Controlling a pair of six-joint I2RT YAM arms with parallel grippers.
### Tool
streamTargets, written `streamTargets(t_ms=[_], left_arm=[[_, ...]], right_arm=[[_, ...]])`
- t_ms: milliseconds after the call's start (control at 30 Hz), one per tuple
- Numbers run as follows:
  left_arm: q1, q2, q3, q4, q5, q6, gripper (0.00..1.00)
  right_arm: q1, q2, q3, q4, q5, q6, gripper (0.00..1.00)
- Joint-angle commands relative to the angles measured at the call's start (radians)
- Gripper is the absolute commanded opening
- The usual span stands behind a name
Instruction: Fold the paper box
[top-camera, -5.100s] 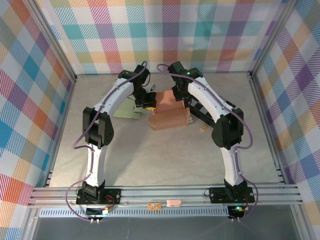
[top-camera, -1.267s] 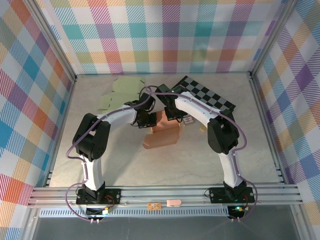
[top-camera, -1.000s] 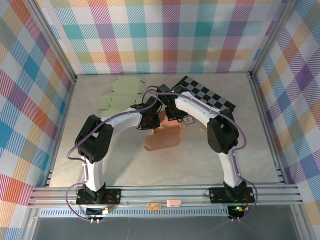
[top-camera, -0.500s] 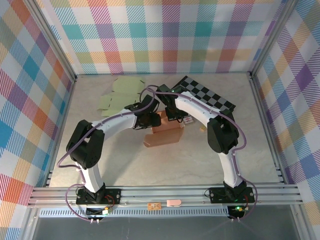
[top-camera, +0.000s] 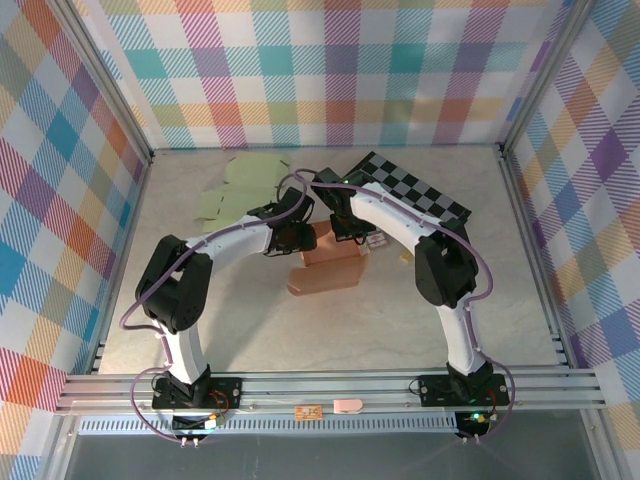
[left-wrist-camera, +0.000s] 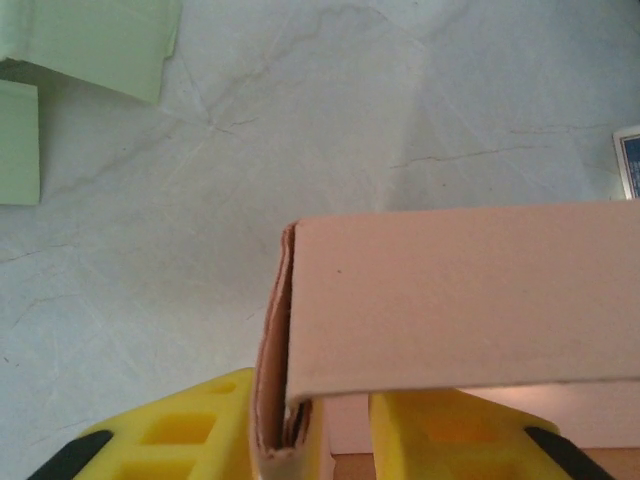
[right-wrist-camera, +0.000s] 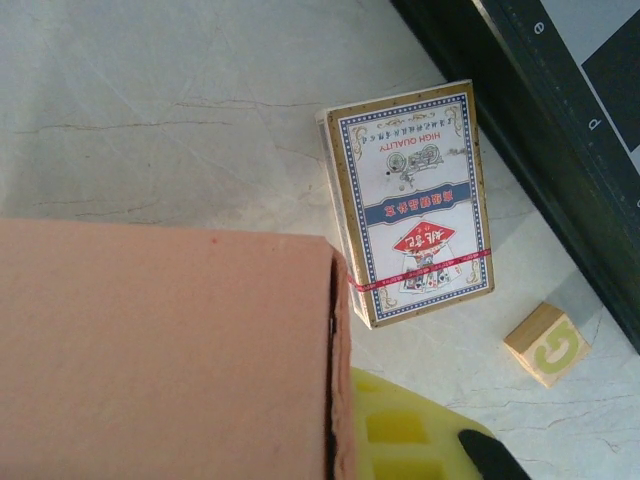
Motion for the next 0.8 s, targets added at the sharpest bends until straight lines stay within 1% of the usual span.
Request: streamTargets(t_ms=[0,100,367,567,700,733,767], left_arm=[[0.012,0.022,0.031,0.003,-0.034,0.014,0.28],[0.012,0.035,0.046,-0.01,-0.054,0.01,0.23],[0.009,0.053,0.042,-0.037,-0.114,-0.029,0.0],[-0.01,0.069,0.064,-0.083,-0.165,-0.051,0.0],[-0.015,0.066,0.074,-0.097,-0.17,-0.069,0.0],[-0.017,0.065,0.078,-0.104,-0.172,-0.071,0.04],[-0.016,0.06,0.082,-0.108,-0.17,-0.072,0.15]], right_arm=[[0.001,0.011,0.028,-0.022,-0.018,0.008,0.0],[0.001,0.01,0.028,-0.024,-0.018,0.007,0.0],[0.001,0.01,0.023,-0.024,-0.021,0.011,0.0],[0.002,0.013,0.028,-0.027,-0.024,0.017,0.0],[0.001,0.017,0.033,-0.03,-0.022,0.018,0.0],[0.001,0.017,0.035,-0.031,-0.022,0.019,0.0],[0.001,0.016,0.035,-0.031,-0.021,0.018,0.0]])
